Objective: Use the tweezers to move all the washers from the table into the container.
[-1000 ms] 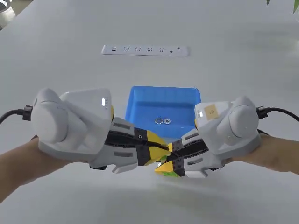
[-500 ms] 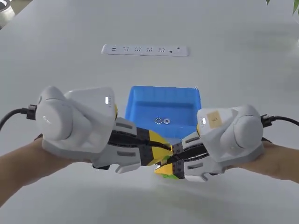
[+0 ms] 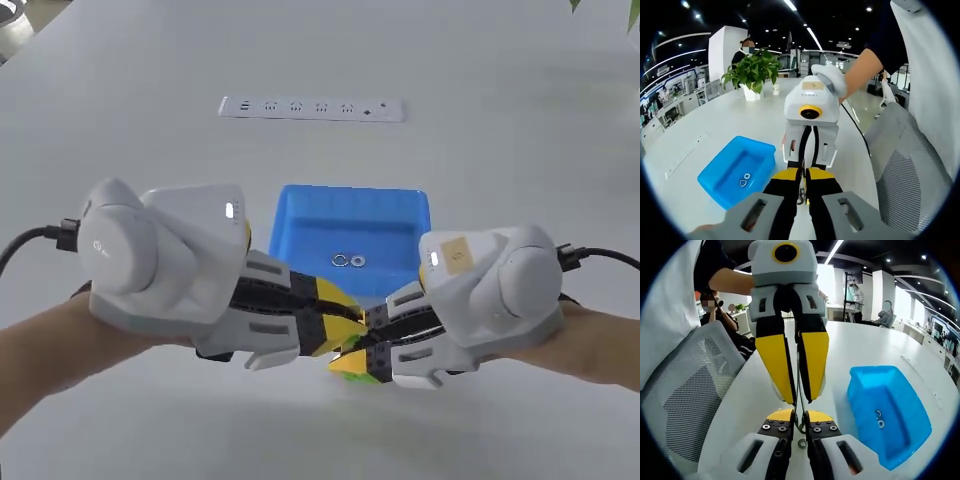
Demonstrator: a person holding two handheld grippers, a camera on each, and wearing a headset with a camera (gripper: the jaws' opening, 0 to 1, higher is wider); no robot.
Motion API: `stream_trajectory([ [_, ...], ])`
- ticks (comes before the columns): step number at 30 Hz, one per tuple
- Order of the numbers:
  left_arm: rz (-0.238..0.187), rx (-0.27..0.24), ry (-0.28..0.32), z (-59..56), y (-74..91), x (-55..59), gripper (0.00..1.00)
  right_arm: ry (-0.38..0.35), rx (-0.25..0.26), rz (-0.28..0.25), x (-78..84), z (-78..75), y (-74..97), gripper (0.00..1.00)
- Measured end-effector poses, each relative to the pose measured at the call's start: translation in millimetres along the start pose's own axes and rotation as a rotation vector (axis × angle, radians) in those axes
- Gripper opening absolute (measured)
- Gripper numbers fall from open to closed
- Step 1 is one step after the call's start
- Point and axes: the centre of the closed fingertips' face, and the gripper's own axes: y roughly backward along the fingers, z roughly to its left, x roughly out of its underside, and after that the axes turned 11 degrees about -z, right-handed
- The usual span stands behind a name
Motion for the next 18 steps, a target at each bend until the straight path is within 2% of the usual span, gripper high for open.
stream_trajectory([
  [10,-0.001,-0.013,0.009,2.5,4.9,-2.8,0.13,0.007,0.002,-0.002,-2.9,-1.8,0.4,0.09],
  [14,0.018,-0.031,-0.024,2.6,11.5,-1.4,0.13,0.009,0.013,-0.005,-8.0,-4.7,2.9,0.09],
  [17,0.018,-0.042,-0.015,1.4,18.3,-2.3,0.16,0.018,0.02,-0.007,-13.5,-6.8,5.8,0.09],
  [18,0.02,-0.055,0.009,2.1,21.5,-2.1,0.18,0.02,0.023,-0.011,-16.4,-7.5,7.1,0.09],
])
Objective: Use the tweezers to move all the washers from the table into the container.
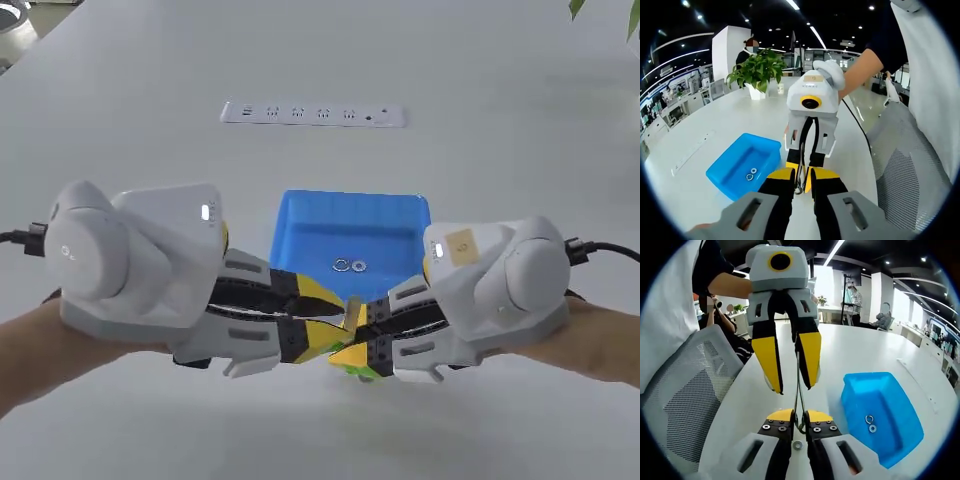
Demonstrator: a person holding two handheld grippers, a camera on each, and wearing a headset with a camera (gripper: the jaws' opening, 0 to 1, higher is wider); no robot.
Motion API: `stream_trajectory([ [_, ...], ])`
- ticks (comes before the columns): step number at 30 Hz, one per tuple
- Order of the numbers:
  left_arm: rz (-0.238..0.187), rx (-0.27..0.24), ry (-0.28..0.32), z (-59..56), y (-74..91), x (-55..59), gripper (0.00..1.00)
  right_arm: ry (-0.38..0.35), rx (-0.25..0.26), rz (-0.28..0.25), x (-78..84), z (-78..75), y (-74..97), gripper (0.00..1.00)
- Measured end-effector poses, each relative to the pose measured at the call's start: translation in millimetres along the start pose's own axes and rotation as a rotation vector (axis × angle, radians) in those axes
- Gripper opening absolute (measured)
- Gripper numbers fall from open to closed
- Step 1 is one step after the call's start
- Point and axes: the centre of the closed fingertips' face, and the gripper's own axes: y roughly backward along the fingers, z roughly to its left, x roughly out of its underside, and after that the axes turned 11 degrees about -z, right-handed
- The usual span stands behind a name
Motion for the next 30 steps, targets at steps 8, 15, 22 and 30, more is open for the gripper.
stream_trajectory([
  [8,-0.041,-0.065,0.072,7.5,22.8,-5.6,0.28,0.007,-0.001,-0.001,-13.5,-3.0,6.9,0.1],
  [15,-0.052,-0.131,0.082,17.4,39.6,-1.9,0.32,0.024,-0.012,0.01,-31.8,-1.6,16.6,0.1],
  [22,-0.067,-0.16,0.096,18.4,47.3,0.3,0.32,0.041,-0.022,0.008,-52.8,-9.4,26.2,0.1],
  [30,-0.082,-0.203,0.108,21.7,54.7,4.2,0.33,0.056,0.016,-0.037,-77.5,-37.9,35.0,0.1],
])
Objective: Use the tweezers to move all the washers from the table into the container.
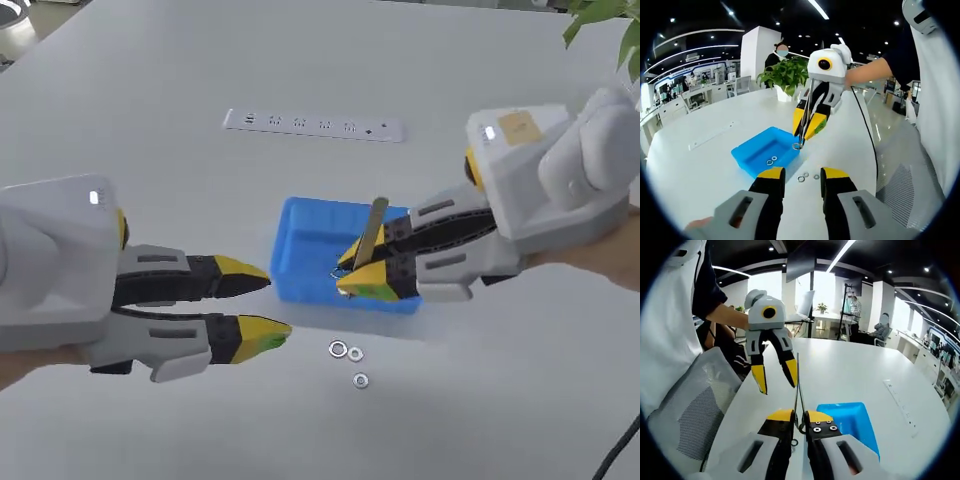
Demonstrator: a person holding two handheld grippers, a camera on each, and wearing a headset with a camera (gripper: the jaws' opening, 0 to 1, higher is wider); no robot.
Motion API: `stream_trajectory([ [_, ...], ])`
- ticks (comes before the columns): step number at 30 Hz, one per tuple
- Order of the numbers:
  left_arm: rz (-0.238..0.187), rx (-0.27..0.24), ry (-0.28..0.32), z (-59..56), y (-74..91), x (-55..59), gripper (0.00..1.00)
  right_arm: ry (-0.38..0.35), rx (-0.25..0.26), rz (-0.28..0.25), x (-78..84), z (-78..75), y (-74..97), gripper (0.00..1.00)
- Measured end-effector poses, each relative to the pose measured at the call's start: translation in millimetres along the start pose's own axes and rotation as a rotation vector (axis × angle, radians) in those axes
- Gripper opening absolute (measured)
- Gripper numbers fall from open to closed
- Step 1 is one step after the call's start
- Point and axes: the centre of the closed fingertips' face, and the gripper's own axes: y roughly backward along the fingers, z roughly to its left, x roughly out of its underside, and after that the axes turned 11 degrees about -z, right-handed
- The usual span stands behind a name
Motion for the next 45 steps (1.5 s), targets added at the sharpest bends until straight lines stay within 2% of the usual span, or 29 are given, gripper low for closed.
stream_trajectory([
  [5,0.002,-0.006,0.02,-0.2,1.5,6.4,0.32,0.013,0.058,0.01,3.9,-28.5,3.4,0.1],
  [8,0.008,-0.008,0.027,0.6,-0.7,8.9,0.32,0.006,0.093,0.021,14.3,-44.7,1.7,0.1],
  [12,-0.018,-0.027,0.048,3.8,-3.4,5.9,0.32,0.014,0.12,0.047,28.6,-58.8,-0.9,0.1],
  [15,-0.016,-0.026,0.055,5.0,-6.8,7.8,0.32,0.008,0.13,0.061,40.6,-67.4,-3.3,0.1],
  [19,-0.011,-0.028,0.062,5.8,-9.4,10.0,0.31,0.015,0.137,0.06,52.2,-73.4,-5.7,0.1],
  [22,-0.026,-0.054,0.078,10.6,-9.1,9.5,0.31,0.003,0.141,0.061,62.8,-77.0,-8.9,0.1],
  [25,-0.032,-0.065,0.086,12.7,-7.3,9.8,0.31,-0.001,0.137,0.07,70.9,-77.1,-11.6,0.1],
  [30,-0.017,-0.078,0.088,15.0,-0.5,13.9,0.31,-0.043,0.143,0.055,81.6,-75.0,-18.9,0.1],
  [32,-0.01,-0.085,0.089,16.0,2.0,15.8,0.31,-0.041,0.137,0.066,86.1,-73.0,-21.8,0.1],
  [37,0.003,-0.091,0.096,15.0,3.8,20.2,0.31,-0.048,0.129,0.066,89.1,-69.3,-25.7,0.1],
  [45,-0.002,-0.082,0.101,12.5,0.7,19.8,0.31,-0.048,0.126,0.066,88.7,-70.4,-26.5,0.1],
])
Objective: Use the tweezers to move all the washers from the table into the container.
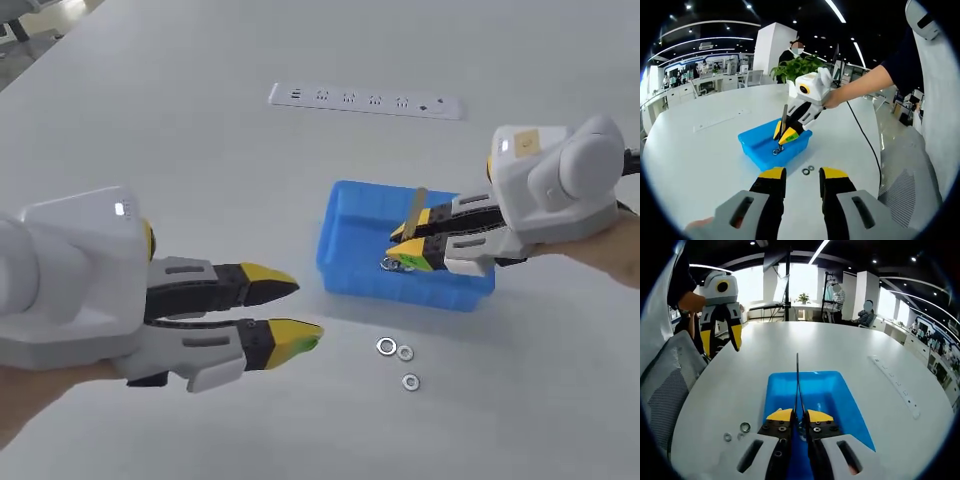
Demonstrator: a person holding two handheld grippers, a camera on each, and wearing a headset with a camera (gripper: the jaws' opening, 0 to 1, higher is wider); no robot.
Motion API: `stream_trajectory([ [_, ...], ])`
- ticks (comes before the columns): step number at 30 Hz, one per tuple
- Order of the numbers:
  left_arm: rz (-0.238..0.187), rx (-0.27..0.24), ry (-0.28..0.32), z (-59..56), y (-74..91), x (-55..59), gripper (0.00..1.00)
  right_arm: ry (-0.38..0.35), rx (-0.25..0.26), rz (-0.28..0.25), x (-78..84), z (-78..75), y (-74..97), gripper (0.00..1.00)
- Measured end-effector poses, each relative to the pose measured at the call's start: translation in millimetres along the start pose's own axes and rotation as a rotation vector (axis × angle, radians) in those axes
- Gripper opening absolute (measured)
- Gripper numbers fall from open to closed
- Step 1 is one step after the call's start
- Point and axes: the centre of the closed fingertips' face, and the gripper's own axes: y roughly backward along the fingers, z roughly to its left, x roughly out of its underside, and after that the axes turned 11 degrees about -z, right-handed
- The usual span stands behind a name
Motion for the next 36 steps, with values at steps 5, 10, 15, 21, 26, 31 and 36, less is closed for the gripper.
stream_trajectory([
  [5,-0.002,-0.002,-0.002,1.9,0.4,-1.2,0.32,0.013,-0.001,0.008,-0.4,-1.0,2.8,0.09],
  [10,-0.008,0.008,-0.035,6.9,-4.0,-7.2,0.34,0.018,0.003,0.007,-2.9,-1.4,5.4,0.09],
  [15,-0.057,0.045,-0.074,14.3,-23.9,-30.5,0.34,0.019,0.001,0.007,-4.1,-1.3,5.6,0.09],
  [21,-0.064,0.076,-0.11,30.5,-48.4,-50.7,0.43,0.024,0.001,0.009,-6.4,-1.8,5.9,0.09],
  [26,-0.073,0.119,-0.154,33.8,-74.5,-61.5,0.45,0.028,-0.008,0.004,-11.0,1.2,5.7,0.09],
  [31,-0.066,0.182,-0.2,29.7,-101.6,-65.2,0.3,0.044,-0.034,0.009,-14.2,8.4,3.1,0.09],
  [36,-0.044,0.214,-0.204,28.3,-112.8,-63.1,0.3,0.051,-0.047,0.011,-15.4,11.4,2.0,0.09],
])
